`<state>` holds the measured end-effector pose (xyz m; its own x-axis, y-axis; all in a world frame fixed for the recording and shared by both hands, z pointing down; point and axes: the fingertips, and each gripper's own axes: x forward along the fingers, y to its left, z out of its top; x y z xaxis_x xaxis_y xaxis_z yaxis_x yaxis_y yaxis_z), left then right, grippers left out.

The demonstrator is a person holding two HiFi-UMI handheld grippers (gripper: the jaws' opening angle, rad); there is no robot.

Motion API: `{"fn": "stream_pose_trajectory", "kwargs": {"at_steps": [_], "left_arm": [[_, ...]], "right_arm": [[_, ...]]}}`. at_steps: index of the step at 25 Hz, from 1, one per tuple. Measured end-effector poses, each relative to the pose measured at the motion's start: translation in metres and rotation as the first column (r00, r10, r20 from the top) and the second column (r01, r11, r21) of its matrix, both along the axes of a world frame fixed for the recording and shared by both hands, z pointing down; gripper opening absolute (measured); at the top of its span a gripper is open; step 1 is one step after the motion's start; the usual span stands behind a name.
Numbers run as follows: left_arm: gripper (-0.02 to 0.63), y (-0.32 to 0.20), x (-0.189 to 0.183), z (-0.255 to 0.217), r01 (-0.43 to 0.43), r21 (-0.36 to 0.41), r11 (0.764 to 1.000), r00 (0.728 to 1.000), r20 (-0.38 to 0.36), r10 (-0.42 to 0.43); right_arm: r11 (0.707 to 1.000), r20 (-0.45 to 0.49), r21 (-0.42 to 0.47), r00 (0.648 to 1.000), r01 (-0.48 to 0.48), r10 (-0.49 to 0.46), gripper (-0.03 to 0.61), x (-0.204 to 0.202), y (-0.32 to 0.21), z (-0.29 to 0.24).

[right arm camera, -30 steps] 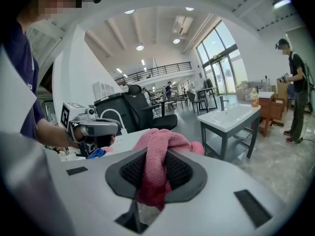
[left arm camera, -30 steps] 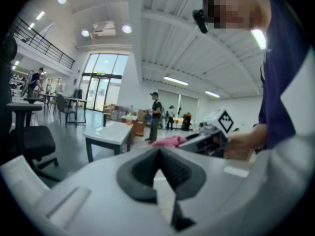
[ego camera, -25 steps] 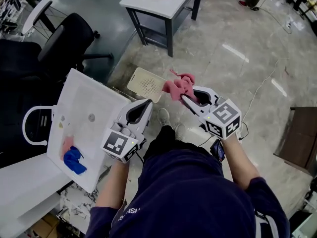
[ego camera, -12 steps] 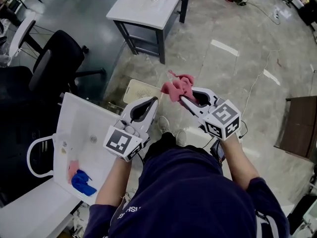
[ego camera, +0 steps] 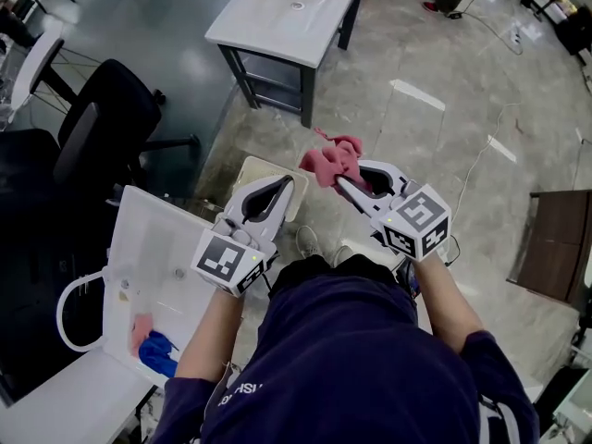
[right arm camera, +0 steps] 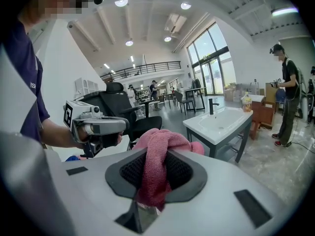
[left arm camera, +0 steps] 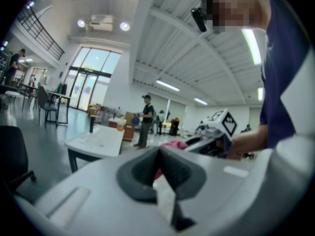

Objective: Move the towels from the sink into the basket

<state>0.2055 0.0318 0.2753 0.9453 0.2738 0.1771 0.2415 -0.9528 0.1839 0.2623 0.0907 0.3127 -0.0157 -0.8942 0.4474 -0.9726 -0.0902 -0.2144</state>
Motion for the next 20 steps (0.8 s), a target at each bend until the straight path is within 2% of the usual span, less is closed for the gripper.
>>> {"fn": "stream_pose_trajectory", "kwargs": {"at_steps": [4,12,16,20], "left_arm": [[0.002,-0.020,-0.003,-0.002,0.039,-0.006,0.999,0.999,-0.005,-0.039],[0.002,-0.058,-0.006,0.001,0.172,-0.012,0.985,0.985,-0.001,-0.172],[0.002,-0.071,-0.001,0.005,0.256,-0.005,0.967,0.967,0.008,-0.256],[0.002,-0.079,0.011,0.013,0.347,-0.005,0.938,0.938,0.026,-0.347]], "right_arm": [[0.999,-0.007,-0.003,0.999,0.034,-0.034,0.083,0.003,-0.024,-0.002],[0.991,-0.021,-0.003,0.991,0.135,-0.135,0.083,0.012,-0.058,-0.006],[0.975,-0.021,0.001,0.975,0.220,-0.220,0.083,0.021,-0.080,-0.003],[0.951,-0.010,0.003,0.951,0.309,-0.308,0.083,0.033,-0.095,0.005]]}}
